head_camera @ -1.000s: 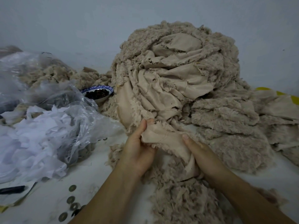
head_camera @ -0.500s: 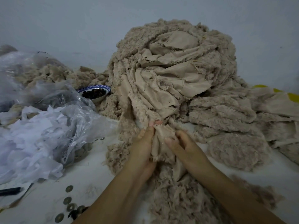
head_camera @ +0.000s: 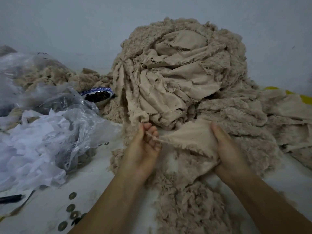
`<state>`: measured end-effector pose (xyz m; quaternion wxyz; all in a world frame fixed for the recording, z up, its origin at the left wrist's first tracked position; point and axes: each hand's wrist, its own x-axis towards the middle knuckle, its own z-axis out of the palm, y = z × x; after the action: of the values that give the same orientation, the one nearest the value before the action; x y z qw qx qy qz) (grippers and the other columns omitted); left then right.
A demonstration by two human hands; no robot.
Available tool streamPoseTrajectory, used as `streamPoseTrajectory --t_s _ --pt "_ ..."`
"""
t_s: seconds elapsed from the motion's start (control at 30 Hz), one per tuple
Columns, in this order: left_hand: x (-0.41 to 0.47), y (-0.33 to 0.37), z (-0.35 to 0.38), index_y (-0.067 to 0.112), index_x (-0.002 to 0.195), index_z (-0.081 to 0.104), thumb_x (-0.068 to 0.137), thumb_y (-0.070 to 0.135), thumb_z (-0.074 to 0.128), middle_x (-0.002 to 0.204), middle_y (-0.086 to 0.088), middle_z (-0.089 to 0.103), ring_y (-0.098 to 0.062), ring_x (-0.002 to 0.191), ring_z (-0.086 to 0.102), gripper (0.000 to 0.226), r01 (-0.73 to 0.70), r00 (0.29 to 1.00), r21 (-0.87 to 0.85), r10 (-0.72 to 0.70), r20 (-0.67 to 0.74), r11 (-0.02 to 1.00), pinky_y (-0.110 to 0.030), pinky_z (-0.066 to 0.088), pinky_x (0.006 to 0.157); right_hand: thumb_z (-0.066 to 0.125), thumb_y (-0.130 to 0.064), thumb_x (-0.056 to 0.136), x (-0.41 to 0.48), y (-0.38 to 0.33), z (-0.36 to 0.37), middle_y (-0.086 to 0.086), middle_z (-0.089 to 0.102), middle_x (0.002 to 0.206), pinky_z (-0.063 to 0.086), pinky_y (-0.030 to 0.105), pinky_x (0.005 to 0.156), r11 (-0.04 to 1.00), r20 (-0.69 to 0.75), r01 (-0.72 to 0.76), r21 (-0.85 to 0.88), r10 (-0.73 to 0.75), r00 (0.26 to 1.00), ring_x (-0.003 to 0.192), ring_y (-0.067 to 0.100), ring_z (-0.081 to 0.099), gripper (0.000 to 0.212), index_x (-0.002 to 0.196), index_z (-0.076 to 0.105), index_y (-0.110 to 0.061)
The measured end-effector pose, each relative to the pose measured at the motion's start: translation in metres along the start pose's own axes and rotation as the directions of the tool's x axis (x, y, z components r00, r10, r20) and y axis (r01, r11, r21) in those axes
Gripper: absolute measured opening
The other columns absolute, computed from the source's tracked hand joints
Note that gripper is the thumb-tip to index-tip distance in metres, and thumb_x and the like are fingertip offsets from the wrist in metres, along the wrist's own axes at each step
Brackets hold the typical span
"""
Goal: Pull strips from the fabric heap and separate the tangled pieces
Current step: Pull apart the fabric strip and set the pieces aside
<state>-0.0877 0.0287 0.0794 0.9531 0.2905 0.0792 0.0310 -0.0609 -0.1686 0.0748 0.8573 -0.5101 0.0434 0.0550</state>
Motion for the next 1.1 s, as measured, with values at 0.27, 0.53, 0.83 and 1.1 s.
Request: streamPoseTrajectory --t_s 0.27,0.53,0.83,1.1 --pt "-0.004 0.007 -0.005 0.013 0.092 0.063 0.106 0.034 0.039 0.041 0.006 0.029 -0.003 0.031 0.022 0.035 -0.009 0.999 0.141 0.003 0.040 0.990 -0.016 0.023 0.034 0.049 -0.047 0.098 0.001 -0.013 -0.005 0.009 0.072 0.120 0.056 0.046 0.091 0.995 -0.035 0.015 0.097 -0.012 0.999 0.109 0.025 0.070 0.045 0.130 0.063 -0.019" --pt "-0.020 -0.023 0.010 0.019 0.116 0.071 0.079 0.073 0.048 0.109 0.001 0.076 -0.011 0.096 0.073 0.069 0.053 0.967 0.648 -0.202 0.157 0.759 -0.023 0.057 0.071 0.050 -0.051 0.092 -0.007 -0.011 0.002 0.017 0.069 0.122 0.049 0.051 0.101 0.999 0.089 0.029 0.036 -0.033 0.995 0.114 0.032 0.067 0.055 0.131 0.061 -0.015" --pt "-0.025 -0.029 0.010 0.031 0.078 0.072 0.090 0.040 0.072 0.071 0.004 0.069 -0.006 0.050 0.048 0.014 -0.099 0.959 0.809 -0.162 0.233 0.579 -0.015 0.039 0.049 0.055 -0.048 0.088 -0.010 -0.002 0.010 0.011 0.071 0.122 0.050 0.041 0.104 0.995 0.156 0.051 -0.087 -0.036 0.987 0.118 0.023 0.065 0.053 0.128 0.064 -0.014" --pt "-0.015 -0.014 0.011 0.011 0.090 0.062 0.083 0.018 0.066 0.074 -0.003 0.066 -0.011 0.063 0.066 0.011 0.053 0.990 0.237 -0.081 0.113 0.970 -0.020 0.053 0.056 0.066 -0.060 0.076 -0.019 0.010 0.005 -0.021 0.072 0.108 0.056 0.020 0.081 0.789 0.363 0.142 -0.597 0.108 0.925 0.100 -0.005 0.066 0.044 0.115 0.064 -0.041"
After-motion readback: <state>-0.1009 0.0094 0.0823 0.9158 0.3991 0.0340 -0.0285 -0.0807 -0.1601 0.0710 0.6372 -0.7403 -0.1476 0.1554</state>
